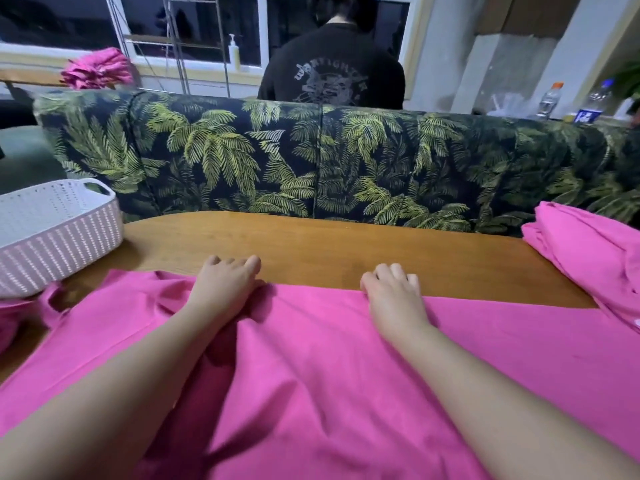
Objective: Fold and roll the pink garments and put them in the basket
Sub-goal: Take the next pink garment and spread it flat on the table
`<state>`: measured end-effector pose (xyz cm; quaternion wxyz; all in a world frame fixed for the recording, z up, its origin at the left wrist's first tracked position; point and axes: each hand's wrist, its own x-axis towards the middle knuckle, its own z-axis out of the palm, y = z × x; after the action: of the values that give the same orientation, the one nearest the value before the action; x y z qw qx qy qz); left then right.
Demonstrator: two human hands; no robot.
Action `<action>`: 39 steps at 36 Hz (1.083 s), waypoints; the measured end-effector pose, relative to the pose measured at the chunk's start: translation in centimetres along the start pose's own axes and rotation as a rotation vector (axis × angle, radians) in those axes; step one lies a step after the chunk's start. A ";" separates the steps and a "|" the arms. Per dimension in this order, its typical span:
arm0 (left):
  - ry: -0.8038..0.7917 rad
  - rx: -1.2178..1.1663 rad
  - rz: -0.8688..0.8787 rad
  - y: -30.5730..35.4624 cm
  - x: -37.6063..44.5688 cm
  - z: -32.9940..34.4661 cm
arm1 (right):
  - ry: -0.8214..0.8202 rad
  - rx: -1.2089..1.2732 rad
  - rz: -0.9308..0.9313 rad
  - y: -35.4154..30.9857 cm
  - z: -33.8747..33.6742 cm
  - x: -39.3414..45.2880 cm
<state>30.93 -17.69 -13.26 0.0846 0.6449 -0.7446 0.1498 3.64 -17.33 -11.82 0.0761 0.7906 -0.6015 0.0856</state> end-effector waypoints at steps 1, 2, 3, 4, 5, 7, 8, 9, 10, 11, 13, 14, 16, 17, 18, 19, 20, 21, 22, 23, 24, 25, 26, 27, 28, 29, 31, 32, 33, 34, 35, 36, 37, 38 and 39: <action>0.018 -0.013 -0.023 -0.5 -0.4 -0.3 | -0.007 0.040 -0.041 -1.2 -0.2 0.1; 0.044 -0.034 -0.048 -1.1 -1.0 -0.7 | -0.020 0.084 -0.074 -2.5 -0.3 0.2; 0.091 -0.068 -0.087 -1.8 -1.5 -1.2 | -0.035 0.126 -0.105 -3.8 -0.4 0.3; 0.139 -0.112 -0.148 -2.6 -2.2 -1.7 | -0.050 0.165 -0.134 -5.2 -0.4 0.5; 0.166 -0.147 -0.236 -3.5 -2.9 -2.2 | -0.066 0.202 -0.158 -6.6 -0.4 0.7; 0.177 -0.192 -0.411 -6.0 -4.5 -2.4 | -0.095 0.280 -0.184 -9.3 -0.1 1.1; 0.179 -0.223 -0.491 -7.1 -5.4 -2.3 | -0.107 0.310 -0.188 -10.6 0.1 1.2; 0.172 -0.253 -0.564 -8.1 -6.3 -2.3 | -0.116 0.330 -0.186 -11.7 0.4 1.3; 0.151 -0.272 -0.629 -8.9 -7.1 -2.3 | -0.114 0.345 -0.180 -12.6 0.7 1.4; 0.113 -0.283 -0.680 -9.4 -7.9 -2.4 | -0.102 0.357 -0.169 -13.3 1.0 1.5; 0.033 -0.336 -0.739 -9.4 -9.2 -2.7 | -0.050 0.372 -0.138 -14.1 1.6 1.4; 0.011 -0.375 -0.744 -9.0 -9.8 -3.0 | -0.027 0.373 -0.127 -14.2 1.7 1.4; -0.013 -0.407 -0.707 -8.3 -10.7 -3.4 | -0.016 0.377 -0.114 -14.1 1.9 1.6; -0.033 -0.396 -0.678 -8.1 -11.2 -3.4 | -0.020 0.381 -0.110 -14.1 1.9 1.6; -0.056 -0.394 -0.665 -8.0 -11.6 -3.4 | -0.023 0.381 -0.109 -14.1 1.9 1.6; -0.084 -0.396 -0.664 -8.1 -11.9 -3.3 | -0.025 0.379 -0.111 -14.1 1.8 1.6; -0.110 -0.390 -0.674 -8.2 -12.2 -3.3 | -0.026 0.378 -0.112 -14.1 1.8 1.6; -0.132 -0.380 -0.685 -8.3 -12.4 -3.4 | -0.022 0.377 -0.113 -14.1 1.8 1.5; -0.150 -0.373 -0.696 -8.4 -12.6 -3.6 | -0.020 0.376 -0.115 -14.1 1.8 1.5; -0.161 -0.362 -0.689 -8.4 -12.6 -3.7 | -0.016 0.378 -0.112 -14.0 1.9 1.5; -0.173 -0.357 -0.682 -8.3 -12.6 -3.8 | -0.016 0.380 -0.107 -13.9 1.9 1.5; -0.170 -0.363 -0.677 -8.2 -12.7 -4.1 | -0.018 0.381 -0.107 -14.0 1.9 1.5; -0.152 -0.380 -0.683 -8.1 -12.8 -4.4 | -0.021 0.381 -0.105 -14.0 1.9 1.5; -0.122 -0.395 -0.695 -8.2 -12.9 -4.6 | -0.023 0.380 -0.104 -14.0 1.9 1.5; -0.089 -0.406 -0.713 -8.3 -13.2 -4.9 | -0.024 0.379 -0.102 -14.0 2.0 1.5; -0.053 -0.411 -0.722 -8.7 -13.5 -5.1 | -0.024 0.378 -0.100 -14.1 2.0 1.5; -0.008 -0.387 -0.742 -9.6 -14.5 -5.8 | -0.024 0.375 -0.095 -14.1 2.0 1.5; -0.010 -0.358 -0.751 -10.0 -15.1 -6.4 | -0.022 0.374 -0.094 -14.1 2.1 1.5; -0.013 -0.322 -0.759 -10.5 -15.7 -7.0 | -0.021 0.373 -0.093 -14.1 2.0 1.4; -0.020 -0.276 -0.778 -10.8 -16.4 -7.8 | -0.022 0.373 -0.092 -14.1 2.0 1.4; -0.036 -0.212 -0.793 -10.9 -17.0 -8.6 | -0.023 0.372 -0.092 -14.1 2.0 1.4; -0.067 -0.140 -0.797 -10.7 -17.6 -9.6 | -0.024 0.373 -0.091 -14.1 2.0 1.4; -0.111 -0.083 -0.792 -10.3 -18.1 -10.4 | -0.023 0.373 -0.092 -14.2 1.9 1.3; -0.142 -0.074 -0.812 -9.7 -18.5 -11.3 | -0.021 0.373 -0.093 -14.2 1.9 1.3; -0.154 -0.099 -0.846 -9.1 -18.8 -11.8 | -0.019 0.374 -0.093 -14.2 1.9 1.3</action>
<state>42.03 2.72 -7.15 0.1137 0.8978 -0.4252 0.0174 17.71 -15.24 -13.65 -0.0740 0.8188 -0.5386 0.1846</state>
